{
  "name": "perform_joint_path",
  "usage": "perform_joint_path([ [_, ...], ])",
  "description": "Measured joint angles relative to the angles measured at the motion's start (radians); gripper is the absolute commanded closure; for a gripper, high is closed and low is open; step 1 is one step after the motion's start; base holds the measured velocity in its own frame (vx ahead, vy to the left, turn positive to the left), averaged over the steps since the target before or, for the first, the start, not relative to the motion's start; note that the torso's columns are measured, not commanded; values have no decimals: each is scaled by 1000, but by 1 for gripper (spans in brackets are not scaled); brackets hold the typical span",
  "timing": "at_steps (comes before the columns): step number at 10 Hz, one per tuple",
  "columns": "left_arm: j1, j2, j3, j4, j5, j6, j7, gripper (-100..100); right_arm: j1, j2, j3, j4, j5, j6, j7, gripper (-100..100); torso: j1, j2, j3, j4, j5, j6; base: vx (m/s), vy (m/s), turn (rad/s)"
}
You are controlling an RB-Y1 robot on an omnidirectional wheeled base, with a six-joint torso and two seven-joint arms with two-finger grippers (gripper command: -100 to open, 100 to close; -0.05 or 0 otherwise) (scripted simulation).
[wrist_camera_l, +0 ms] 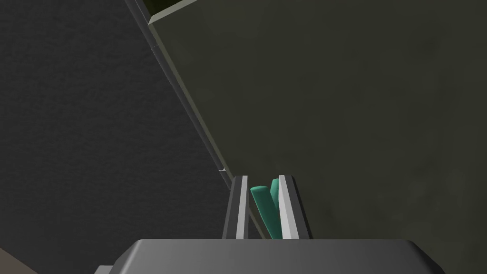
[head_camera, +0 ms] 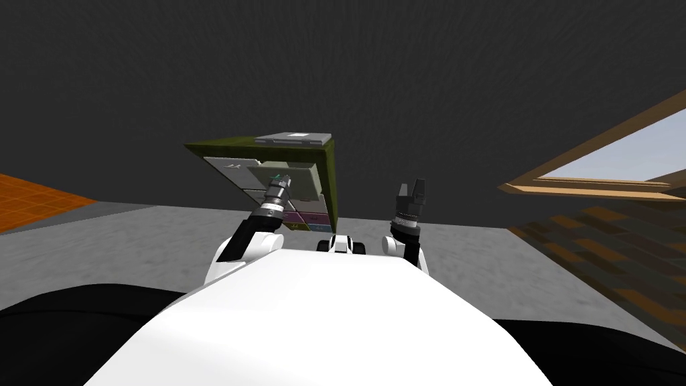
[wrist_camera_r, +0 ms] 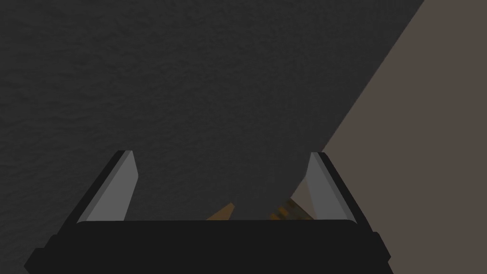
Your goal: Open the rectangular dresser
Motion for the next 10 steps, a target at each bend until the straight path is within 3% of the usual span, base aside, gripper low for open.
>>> perform_joint_path([
  [5, -15, 5, 2, 0, 3, 8, 1, 100, 0, 0, 0, 0, 0, 0, 0, 0, -1, 5, 3, 1, -1, 0, -139, -3, 19],
  [6, -17, 8, 2, 0, 5, 11, 2, -100, 0, 0, 0, 0, 0, 0, 0, 0, -2, 4, 3, 1, -1, 0, -119, -16, 10],
  [10, -104, 25, 27, 1, 13, 92, 9, -100, 0, 0, 0, 0, 0, 0, 0, 0, -5, 3, -1, 7, -6, 0, -4, -5, 6],
])
